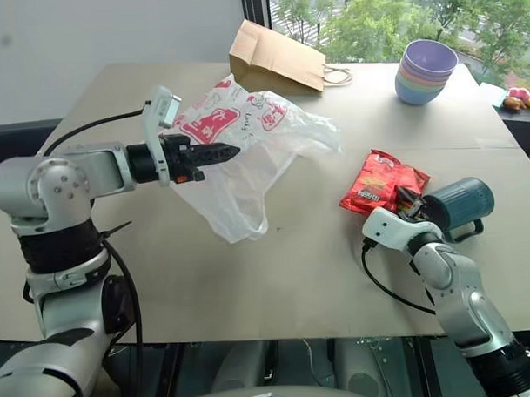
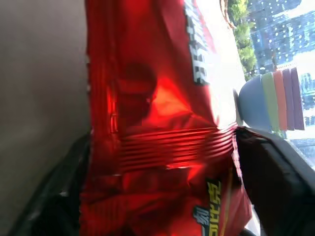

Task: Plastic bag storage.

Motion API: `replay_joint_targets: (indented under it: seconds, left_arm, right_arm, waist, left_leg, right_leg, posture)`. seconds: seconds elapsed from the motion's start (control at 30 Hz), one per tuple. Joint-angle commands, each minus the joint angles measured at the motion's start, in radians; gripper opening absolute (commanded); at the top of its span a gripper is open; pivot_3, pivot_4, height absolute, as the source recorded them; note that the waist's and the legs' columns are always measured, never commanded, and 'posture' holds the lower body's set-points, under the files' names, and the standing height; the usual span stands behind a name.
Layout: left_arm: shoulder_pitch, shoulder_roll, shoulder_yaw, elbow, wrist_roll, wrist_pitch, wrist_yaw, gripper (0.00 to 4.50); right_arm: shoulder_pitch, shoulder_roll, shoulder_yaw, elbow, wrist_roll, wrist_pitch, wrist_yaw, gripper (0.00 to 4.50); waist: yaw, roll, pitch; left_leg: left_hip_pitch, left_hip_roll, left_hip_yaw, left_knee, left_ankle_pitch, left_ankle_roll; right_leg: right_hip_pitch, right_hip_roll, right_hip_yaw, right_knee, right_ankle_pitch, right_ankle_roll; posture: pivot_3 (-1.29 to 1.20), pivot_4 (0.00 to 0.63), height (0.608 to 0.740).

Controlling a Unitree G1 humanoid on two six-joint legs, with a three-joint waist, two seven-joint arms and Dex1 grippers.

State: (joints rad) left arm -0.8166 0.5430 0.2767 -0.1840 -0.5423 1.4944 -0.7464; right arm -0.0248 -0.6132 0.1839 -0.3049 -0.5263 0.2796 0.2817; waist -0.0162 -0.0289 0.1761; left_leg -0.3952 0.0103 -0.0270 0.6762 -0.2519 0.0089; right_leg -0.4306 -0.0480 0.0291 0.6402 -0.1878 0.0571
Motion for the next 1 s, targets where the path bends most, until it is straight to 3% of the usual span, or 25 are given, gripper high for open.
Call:
replay_joint_targets:
  seconds: [0.03, 0.17, 0.2, 0.43, 0.6, 0.77, 0.93, 1.0]
  left_arm:
    - [0.002, 0.03, 0.032, -0.036, -0.036, -0.031, 0.016, 0.0]
    - [0.003, 0.049, 0.041, -0.017, -0.059, -0.051, 0.021, 0.0]
    - [0.0, 0.054, 0.04, -0.009, -0.067, -0.057, 0.017, 0.0]
    - [-0.019, 0.094, 0.006, 0.055, -0.099, -0.105, -0.008, 0.0]
    - [-0.018, 0.133, -0.031, 0.052, -0.149, -0.105, -0.054, 0.0]
    - [0.005, 0.176, -0.029, 0.007, -0.232, -0.081, -0.099, 0.0]
    - [0.011, 0.194, 0.0, -0.035, -0.322, -0.047, -0.106, 0.0]
    - [0.023, 0.188, 0.012, -0.047, -0.337, -0.035, -0.077, 0.0]
  right_arm:
    - [-0.009, -0.008, -0.01, -0.021, -0.007, -0.027, 0.024, 2.23]
    - [-0.001, -0.027, -0.039, -0.118, 0.057, -0.115, 0.074, 0.18]
    - [-0.001, -0.031, -0.042, -0.147, 0.084, -0.147, 0.092, 0.08]
    - [-0.056, -0.015, -0.04, -0.255, 0.297, -0.256, 0.233, 0.08]
    - [-0.172, 0.025, 0.029, -0.188, 0.364, -0.335, 0.31, 0.08]
    - [-0.364, 0.139, 0.134, 0.04, 0.315, -0.432, 0.306, 0.08]
    - [-0.575, 0.275, 0.207, 0.441, 0.198, -0.535, 0.181, 0.08]
    - [-0.713, 0.378, 0.25, 0.664, 0.131, -0.57, 0.091, 0.08]
  waist:
    - [0.001, 0.0, 0.0]
    - [-0.001, 0.0, 0.0]
    - [-0.001, 0.0, 0.0]
    - [-0.002, 0.0, 0.0]
    - [-0.002, -0.001, 0.001]
    - [-0.013, 0.0, 0.001]
    - [-0.024, -0.002, 0.001]
    - [-0.029, -0.001, 0.002]
  left_leg:
    - [0.0, 0.0, 0.0, 0.0, 0.0, 0.0]
    - [0.0, 0.0, 0.0, 0.0, 0.0, 0.0]
    - [0.0, 0.0, 0.0, 0.0, 0.0, 0.0]
    - [0.0, 0.0, 0.0, 0.0, 0.0, 0.0]
    - [0.0, 0.0, 0.0, 0.0, 0.0, 0.0]
    - [0.0, 0.001, 0.0, 0.0, 0.0, 0.0]
    - [-0.001, 0.0, -0.001, 0.0, 0.0, 0.0]
    - [-0.001, 0.0, -0.001, 0.0, 0.0, 0.0]
  right_leg:
    - [0.0, 0.0, 0.0, 0.0, 0.0, 0.0]
    - [0.0, 0.0, 0.0, 0.0, 0.0, 0.0]
    - [0.0, 0.0, 0.0, 0.0, 0.0, 0.0]
    - [0.0, 0.0, 0.0, 0.0, 0.0, 0.0]
    - [0.0, 0.0, -0.001, -0.001, 0.0, 0.0]
    - [0.0, 0.0, 0.0, -0.001, 0.0, 0.0]
    - [0.0, 0.0, -0.001, -0.001, 0.002, -0.004]
    - [-0.001, 0.0, -0.001, -0.001, 0.002, -0.004]
  posture:
    - [0.0, 0.15, 0.74]
    - [0.0, 0.15, 0.74]
    - [0.0, 0.15, 0.74]
    - [0.0, 0.15, 0.74]
    - [0.0, 0.15, 0.74]
    - [0.0, 0.15, 0.74]
    - [0.0, 0.15, 0.74]
    - [0.0, 0.15, 0.74]
